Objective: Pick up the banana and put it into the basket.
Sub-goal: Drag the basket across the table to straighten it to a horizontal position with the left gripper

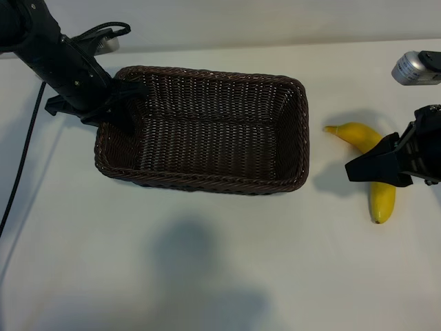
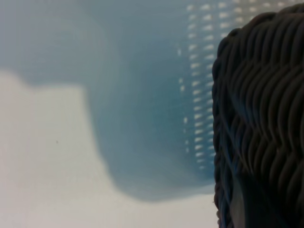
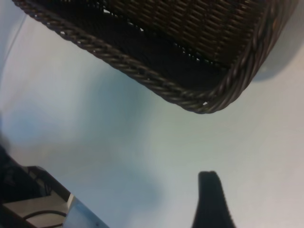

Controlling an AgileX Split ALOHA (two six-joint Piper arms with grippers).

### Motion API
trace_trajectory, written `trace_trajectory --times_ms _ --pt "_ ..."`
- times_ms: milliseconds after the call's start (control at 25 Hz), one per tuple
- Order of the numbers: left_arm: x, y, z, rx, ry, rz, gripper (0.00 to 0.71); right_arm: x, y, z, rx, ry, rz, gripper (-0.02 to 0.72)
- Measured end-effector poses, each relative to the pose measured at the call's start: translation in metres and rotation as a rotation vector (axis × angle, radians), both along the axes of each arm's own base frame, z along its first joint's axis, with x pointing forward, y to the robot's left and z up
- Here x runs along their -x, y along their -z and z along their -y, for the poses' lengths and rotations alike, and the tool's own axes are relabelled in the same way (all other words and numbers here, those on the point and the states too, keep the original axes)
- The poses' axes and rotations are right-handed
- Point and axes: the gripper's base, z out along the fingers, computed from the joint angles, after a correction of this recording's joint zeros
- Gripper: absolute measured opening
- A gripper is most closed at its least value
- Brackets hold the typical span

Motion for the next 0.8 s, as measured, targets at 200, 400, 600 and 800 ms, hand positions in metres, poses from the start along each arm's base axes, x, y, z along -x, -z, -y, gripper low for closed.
trace_trajectory --times_ms 200,400,600,800 --pt "-0.001 0.006 0.002 0.018 -0.011 -0.016 0.157 0.0 0.0 0.0 0.0 0.0 0.0 0.471" --pt "-0.004 0.024 0.003 0.028 -0.022 -0.064 0.157 0.0 0.0 0.0 0.0 0.001 -0.001 0.471" --pt "-0.005 0.033 0.007 0.03 -0.021 -0.077 0.157 0.0 0.0 0.0 0.0 0.001 -0.001 0.471" --pt "-0.004 0.033 0.019 0.033 -0.001 -0.063 0.157 0.0 0.0 0.0 0.0 0.001 -0.001 0.471"
